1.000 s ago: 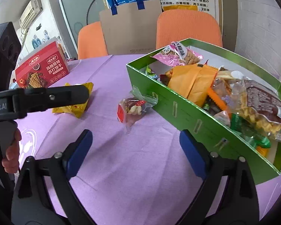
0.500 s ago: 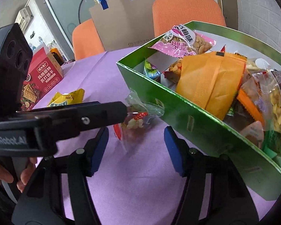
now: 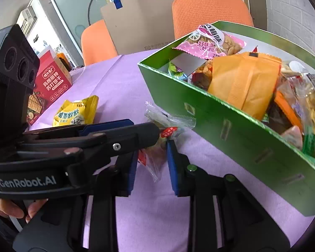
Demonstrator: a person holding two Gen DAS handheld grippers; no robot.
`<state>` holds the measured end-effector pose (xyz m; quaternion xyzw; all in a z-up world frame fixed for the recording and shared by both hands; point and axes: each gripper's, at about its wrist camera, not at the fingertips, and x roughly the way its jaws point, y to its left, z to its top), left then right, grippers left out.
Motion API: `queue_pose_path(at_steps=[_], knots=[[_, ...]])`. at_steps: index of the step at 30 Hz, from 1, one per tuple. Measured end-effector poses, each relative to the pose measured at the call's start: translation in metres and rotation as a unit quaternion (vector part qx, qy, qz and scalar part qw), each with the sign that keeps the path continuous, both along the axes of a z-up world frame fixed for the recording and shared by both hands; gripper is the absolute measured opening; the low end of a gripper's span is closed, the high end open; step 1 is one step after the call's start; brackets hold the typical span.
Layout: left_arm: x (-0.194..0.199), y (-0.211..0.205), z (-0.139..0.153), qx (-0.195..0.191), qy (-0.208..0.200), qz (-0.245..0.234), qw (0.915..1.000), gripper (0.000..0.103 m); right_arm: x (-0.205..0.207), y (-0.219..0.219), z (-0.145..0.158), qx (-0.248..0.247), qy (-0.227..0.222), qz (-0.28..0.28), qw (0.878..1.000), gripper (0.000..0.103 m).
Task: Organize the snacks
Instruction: 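Close both tools on the clear red-tagged candy bag and lift it, then carry the candy bag into the green box and open both tools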
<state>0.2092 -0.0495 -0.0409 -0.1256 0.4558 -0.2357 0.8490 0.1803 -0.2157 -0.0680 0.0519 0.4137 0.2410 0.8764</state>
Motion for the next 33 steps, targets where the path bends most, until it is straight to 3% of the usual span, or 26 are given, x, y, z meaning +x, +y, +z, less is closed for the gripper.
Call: queue_pose_path(at_steps=[6, 16, 21, 33], knots=[[-0.021, -0.008, 0.013, 0.000, -0.019, -0.005, 0.9998, 0.042, -0.025, -0.015, 0.018, 0.004, -0.034, -0.006, 0.999, 0.029], [-0.044, -0.046, 0.073, 0.003, -0.091, -0.042, 0.9950, 0.042, -0.048, -0.058, 0.064, 0.023, -0.109, -0.044, 0.993, 0.029], [-0.032, -0.074, 0.089, 0.003, -0.102, -0.061, 0.9929, 0.042, -0.037, -0.077, 0.073, 0.031, -0.119, -0.073, 0.990, 0.029], [0.014, -0.114, 0.097, -0.016, -0.099, -0.078, 0.9919, 0.042, -0.001, -0.112, 0.081, 0.032, -0.150, -0.108, 0.982, 0.028]])
